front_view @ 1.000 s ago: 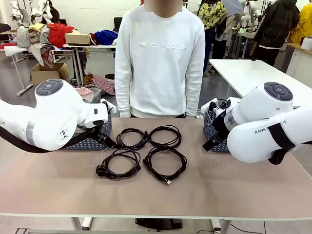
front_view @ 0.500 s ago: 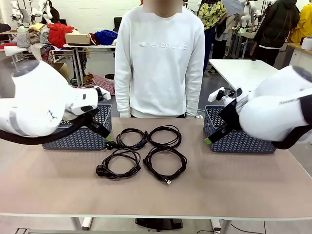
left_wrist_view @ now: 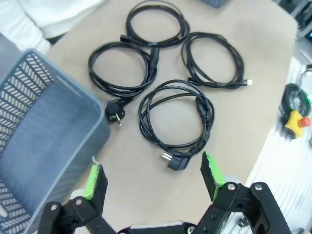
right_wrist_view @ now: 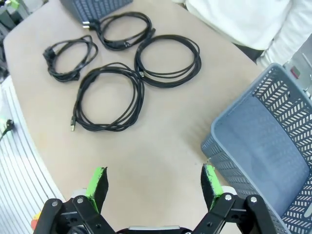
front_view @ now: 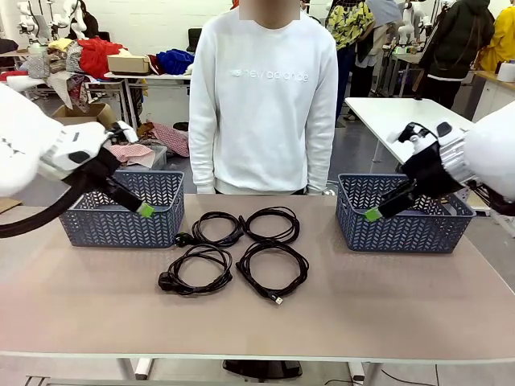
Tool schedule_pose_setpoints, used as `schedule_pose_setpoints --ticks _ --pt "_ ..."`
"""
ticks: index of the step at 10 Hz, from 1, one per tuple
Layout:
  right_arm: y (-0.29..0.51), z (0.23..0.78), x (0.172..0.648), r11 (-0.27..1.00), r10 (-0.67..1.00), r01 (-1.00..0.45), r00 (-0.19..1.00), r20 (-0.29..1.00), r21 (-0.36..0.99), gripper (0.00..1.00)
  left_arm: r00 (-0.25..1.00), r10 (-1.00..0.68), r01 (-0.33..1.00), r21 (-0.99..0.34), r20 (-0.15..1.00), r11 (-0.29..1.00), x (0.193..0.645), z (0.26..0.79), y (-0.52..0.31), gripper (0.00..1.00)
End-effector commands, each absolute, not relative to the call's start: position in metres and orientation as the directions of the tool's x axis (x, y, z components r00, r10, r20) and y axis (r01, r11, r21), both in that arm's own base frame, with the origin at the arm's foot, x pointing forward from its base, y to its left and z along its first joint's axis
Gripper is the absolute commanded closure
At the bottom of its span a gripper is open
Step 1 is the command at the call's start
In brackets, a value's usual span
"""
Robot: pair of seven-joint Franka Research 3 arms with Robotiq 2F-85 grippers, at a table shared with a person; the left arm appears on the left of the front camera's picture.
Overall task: Organize the cables according to human instructions.
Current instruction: Pick up a bundle of cables and place it in the basket indicated by the human.
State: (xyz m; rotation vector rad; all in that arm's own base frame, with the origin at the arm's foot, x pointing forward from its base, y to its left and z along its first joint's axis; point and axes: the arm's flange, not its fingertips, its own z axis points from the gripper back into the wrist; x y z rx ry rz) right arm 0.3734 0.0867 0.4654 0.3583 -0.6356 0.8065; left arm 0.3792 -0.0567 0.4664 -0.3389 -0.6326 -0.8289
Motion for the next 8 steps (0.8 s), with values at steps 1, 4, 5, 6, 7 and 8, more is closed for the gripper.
schedule_pose_setpoints --ticks 1,4,5,6,7,8 --pt "0.070 0.467 0.372 0.610 0.531 -0.786 0.497 0.686 0.098 0.00 0.490 -0.553 0.793 -0.081 0.674 0.604 0.378 0.467 -0.033 0.00" --pt "0.056 0.474 0.370 0.604 0.504 -0.788 0.491 0.710 0.116 0.00 0.492 -0.523 0.787 -0.098 0.696 0.609 0.375 0.471 -0.008 0.00" --pt "0.055 0.475 0.370 0.598 0.502 -0.792 0.491 0.712 0.124 0.00 0.492 -0.516 0.784 -0.100 0.701 0.613 0.374 0.473 -0.006 0.00" --pt "0.056 0.474 0.370 0.597 0.499 -0.791 0.496 0.711 0.132 0.00 0.490 -0.514 0.783 -0.096 0.704 0.615 0.375 0.474 -0.005 0.00" --pt "0.061 0.478 0.367 0.631 0.501 -0.767 0.517 0.694 0.116 0.00 0.507 -0.521 0.772 -0.093 0.687 0.629 0.372 0.471 -0.007 0.00" --pt "0.061 0.478 0.367 0.631 0.501 -0.767 0.517 0.694 0.116 0.00 0.507 -0.521 0.772 -0.093 0.687 0.629 0.372 0.471 -0.007 0.00"
